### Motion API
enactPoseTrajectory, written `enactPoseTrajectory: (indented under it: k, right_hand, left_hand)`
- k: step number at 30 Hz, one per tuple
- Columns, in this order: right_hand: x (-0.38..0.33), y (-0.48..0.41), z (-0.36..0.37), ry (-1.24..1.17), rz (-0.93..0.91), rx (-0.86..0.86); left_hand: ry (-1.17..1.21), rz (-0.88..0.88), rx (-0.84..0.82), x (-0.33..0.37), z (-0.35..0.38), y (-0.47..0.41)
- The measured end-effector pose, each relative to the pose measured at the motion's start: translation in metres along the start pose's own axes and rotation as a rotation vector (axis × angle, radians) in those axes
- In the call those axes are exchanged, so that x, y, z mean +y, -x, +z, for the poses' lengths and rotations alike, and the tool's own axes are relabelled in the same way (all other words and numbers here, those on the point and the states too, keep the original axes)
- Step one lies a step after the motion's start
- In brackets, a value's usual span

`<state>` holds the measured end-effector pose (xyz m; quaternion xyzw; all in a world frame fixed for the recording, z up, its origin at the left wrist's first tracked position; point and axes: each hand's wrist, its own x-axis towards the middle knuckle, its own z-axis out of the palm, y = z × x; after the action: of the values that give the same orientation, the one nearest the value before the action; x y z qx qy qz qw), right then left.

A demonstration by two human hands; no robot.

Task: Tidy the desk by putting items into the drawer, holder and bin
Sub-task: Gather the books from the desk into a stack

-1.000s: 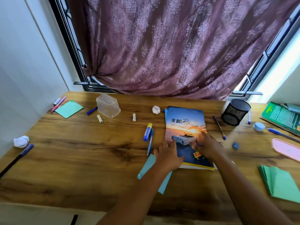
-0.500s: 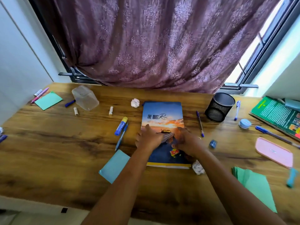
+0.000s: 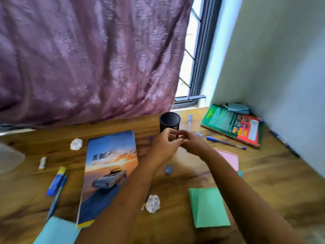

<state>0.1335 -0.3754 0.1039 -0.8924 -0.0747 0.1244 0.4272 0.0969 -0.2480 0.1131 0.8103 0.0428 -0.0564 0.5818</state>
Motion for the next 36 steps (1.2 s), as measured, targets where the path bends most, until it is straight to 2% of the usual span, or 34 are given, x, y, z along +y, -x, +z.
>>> enactPoseTrajectory:
  k: [5, 8, 11, 16, 20, 36]
  right_hand:
    - [0.061, -0.020, -0.078, -0.008, 0.187, 0.212]
    - [0.103, -0.034, -0.113, 0.112, 0.327, 0.272]
    - [0.138, -0.052, -0.143, 0.264, 0.452, 0.269]
    - [0.177, -0.085, -0.177, 0.516, 0.524, 0.193]
    - [0.195, -0.112, -0.195, 0.562, 0.542, 0.135]
    - [0.223, -0.143, -0.217, 0.502, 0.635, 0.143]
  left_hand:
    - [-0.007, -0.036, -0.216, 0.023, 0.057, -0.037]
    - [-0.163, -0.047, -0.268, 0.028, 0.091, -0.059]
    - [-0.444, 0.036, -0.304, 0.028, 0.125, -0.084]
    - [-0.837, 0.116, -0.358, 0.017, 0.170, -0.120]
    - [-0.986, 0.123, -0.421, 0.003, 0.190, -0.137]
    - [-1.099, 0.178, -0.449, 0.003, 0.191, -0.142]
